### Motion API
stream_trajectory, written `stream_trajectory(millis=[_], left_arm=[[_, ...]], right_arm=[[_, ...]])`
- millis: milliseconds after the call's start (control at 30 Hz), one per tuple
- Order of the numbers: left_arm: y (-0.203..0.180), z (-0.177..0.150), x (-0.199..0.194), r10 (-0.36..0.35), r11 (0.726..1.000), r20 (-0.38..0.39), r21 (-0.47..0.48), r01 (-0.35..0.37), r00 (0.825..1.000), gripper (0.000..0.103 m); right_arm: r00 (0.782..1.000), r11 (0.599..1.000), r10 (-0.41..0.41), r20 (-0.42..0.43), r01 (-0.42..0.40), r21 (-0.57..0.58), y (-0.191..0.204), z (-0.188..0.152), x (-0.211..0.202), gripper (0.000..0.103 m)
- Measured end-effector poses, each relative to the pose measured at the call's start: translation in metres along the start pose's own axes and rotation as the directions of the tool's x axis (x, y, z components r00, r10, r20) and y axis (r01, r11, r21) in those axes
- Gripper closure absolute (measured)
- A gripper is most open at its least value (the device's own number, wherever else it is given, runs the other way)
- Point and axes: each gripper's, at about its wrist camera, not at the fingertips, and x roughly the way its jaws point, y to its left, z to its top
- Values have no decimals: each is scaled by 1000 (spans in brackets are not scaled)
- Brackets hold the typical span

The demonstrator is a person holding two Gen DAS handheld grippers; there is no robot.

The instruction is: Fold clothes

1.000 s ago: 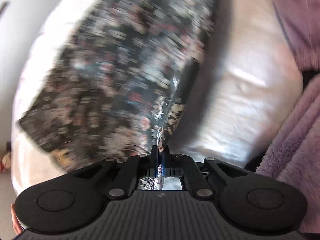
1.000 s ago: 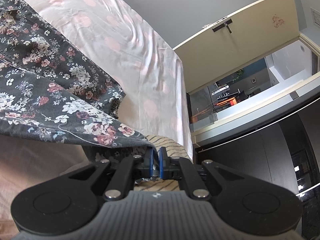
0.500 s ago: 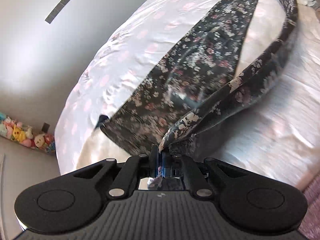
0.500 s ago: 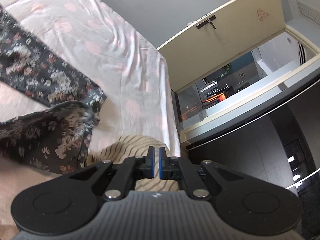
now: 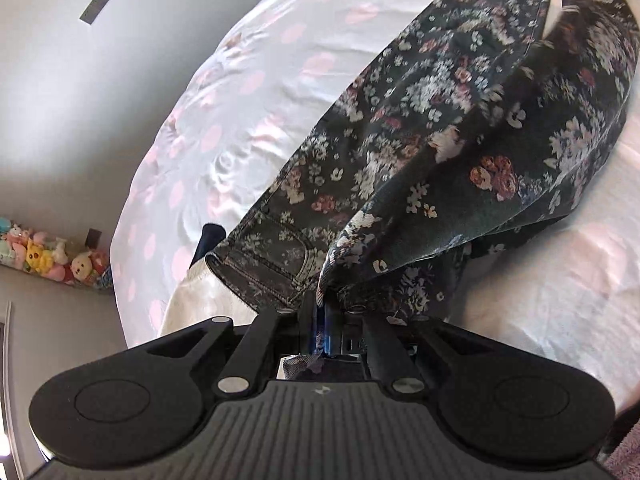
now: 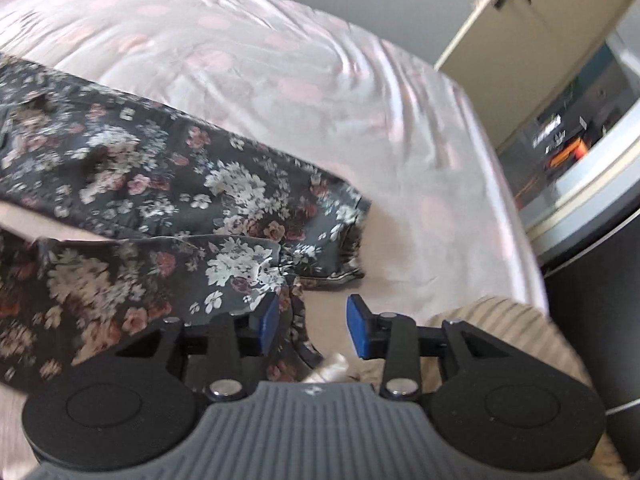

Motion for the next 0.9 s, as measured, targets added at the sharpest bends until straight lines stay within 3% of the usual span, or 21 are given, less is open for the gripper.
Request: stream_trajectory(millis=[167, 267, 367, 500, 567, 700, 900], left_arm=[[2, -2, 9, -3, 1000, -30, -7, 3, 1000, 101], [3, -3, 14, -5, 1000, -47, -11, 4, 999, 101], [3, -4, 19, -6, 1000, -64, -15, 5, 998, 101], [-1, -4, 19, 15, 1000, -61, -25, -17, 998, 101], [-3, -5, 14, 28, 999, -58, -22, -30, 998, 101], [-1, -9, -6, 48, 997, -38, -65, -50, 998, 101], [14, -8, -17, 86, 991, -16, -99, -87, 996, 101]], right_arm=[[997, 987, 56, -49, -48, 153, -14, 0, 59, 61], [988, 968, 128, -82, -107, 229, -18, -7, 75, 61], [986, 956, 148, -79, -123, 266, -15, -15, 71, 63], [990, 964, 131, -60, -113, 242, -3, -23, 54, 84], [991, 967, 123, -50, -108, 231, 3, -27, 45, 86], [999, 978, 15, 35, -22, 208, 4, -31, 4, 86], [982, 953, -137, 131, 95, 287, -32, -17, -40, 87]])
